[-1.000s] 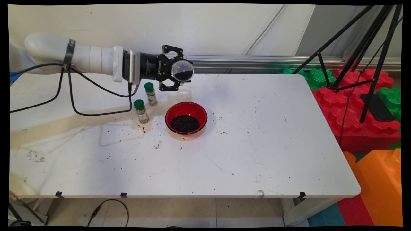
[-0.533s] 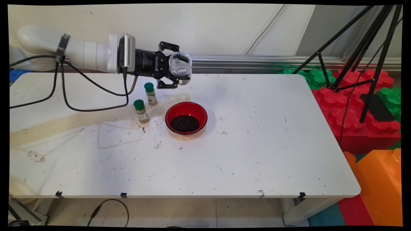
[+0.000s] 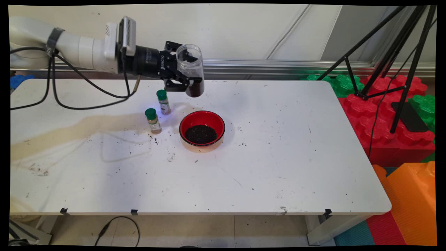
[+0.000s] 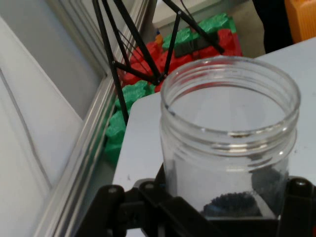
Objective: Pour the black seasoning powder in the red bowl, then place the picked object on the table
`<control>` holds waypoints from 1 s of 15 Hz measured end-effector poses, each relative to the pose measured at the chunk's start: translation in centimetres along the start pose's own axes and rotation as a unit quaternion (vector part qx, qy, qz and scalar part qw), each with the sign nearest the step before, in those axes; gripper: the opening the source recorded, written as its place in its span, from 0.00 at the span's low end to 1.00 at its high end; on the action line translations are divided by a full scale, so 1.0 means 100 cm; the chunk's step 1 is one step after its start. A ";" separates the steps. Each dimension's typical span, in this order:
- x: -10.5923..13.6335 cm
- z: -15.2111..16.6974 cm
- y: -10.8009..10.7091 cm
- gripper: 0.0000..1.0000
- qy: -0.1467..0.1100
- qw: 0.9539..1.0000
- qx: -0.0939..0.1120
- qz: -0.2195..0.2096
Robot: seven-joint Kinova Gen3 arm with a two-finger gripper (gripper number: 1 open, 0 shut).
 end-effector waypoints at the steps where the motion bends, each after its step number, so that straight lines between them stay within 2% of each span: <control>1: 0.002 -0.003 0.000 0.00 0.001 1.000 -0.002 -0.015; 6: 0.010 -0.016 0.001 0.00 0.001 0.998 -0.011 -0.067; 9: 0.016 -0.028 0.007 0.00 -0.001 0.995 -0.021 -0.101; 15: 0.021 -0.050 0.021 0.00 -0.003 0.990 -0.044 -0.131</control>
